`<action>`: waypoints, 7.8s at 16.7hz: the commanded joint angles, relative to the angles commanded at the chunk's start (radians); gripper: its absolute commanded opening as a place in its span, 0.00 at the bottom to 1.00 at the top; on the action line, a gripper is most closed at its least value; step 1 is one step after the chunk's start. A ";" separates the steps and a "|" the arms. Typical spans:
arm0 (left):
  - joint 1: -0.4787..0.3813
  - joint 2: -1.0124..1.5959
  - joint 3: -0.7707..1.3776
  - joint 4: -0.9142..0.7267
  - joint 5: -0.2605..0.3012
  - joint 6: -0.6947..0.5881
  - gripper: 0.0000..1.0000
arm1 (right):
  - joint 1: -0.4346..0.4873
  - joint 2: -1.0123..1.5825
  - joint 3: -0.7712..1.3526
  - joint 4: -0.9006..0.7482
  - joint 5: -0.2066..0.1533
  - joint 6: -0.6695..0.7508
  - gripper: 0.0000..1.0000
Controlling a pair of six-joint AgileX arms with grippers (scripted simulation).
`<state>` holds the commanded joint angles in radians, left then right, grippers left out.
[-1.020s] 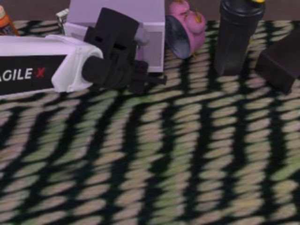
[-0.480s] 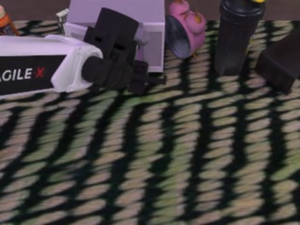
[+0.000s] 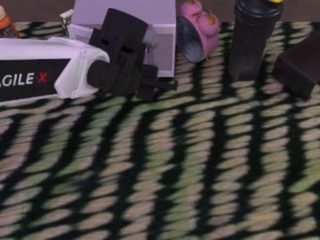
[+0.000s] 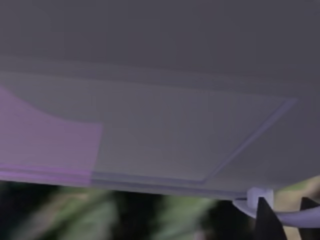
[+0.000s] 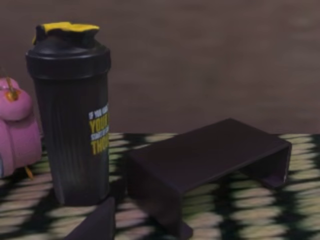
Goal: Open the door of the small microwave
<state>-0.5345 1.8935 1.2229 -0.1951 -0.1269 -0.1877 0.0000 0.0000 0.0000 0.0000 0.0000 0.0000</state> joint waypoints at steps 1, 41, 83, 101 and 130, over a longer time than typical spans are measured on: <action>0.000 0.000 0.000 0.000 0.000 0.000 0.00 | 0.000 0.000 0.000 0.000 0.000 0.000 1.00; 0.029 -0.051 -0.069 0.026 0.076 0.089 0.00 | 0.000 0.000 0.000 0.000 0.000 0.000 1.00; 0.048 -0.078 -0.105 0.036 0.121 0.141 0.00 | 0.000 0.000 0.000 0.000 0.000 0.000 1.00; 0.046 -0.081 -0.111 0.035 0.137 0.149 0.00 | 0.000 0.000 0.000 0.000 0.000 0.000 1.00; 0.069 -0.103 -0.136 0.041 0.168 0.196 0.00 | 0.000 0.000 0.000 0.000 0.000 0.000 1.00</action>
<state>-0.4654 1.7906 1.0866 -0.1541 0.0410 0.0081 0.0000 0.0000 0.0000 0.0000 0.0000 0.0000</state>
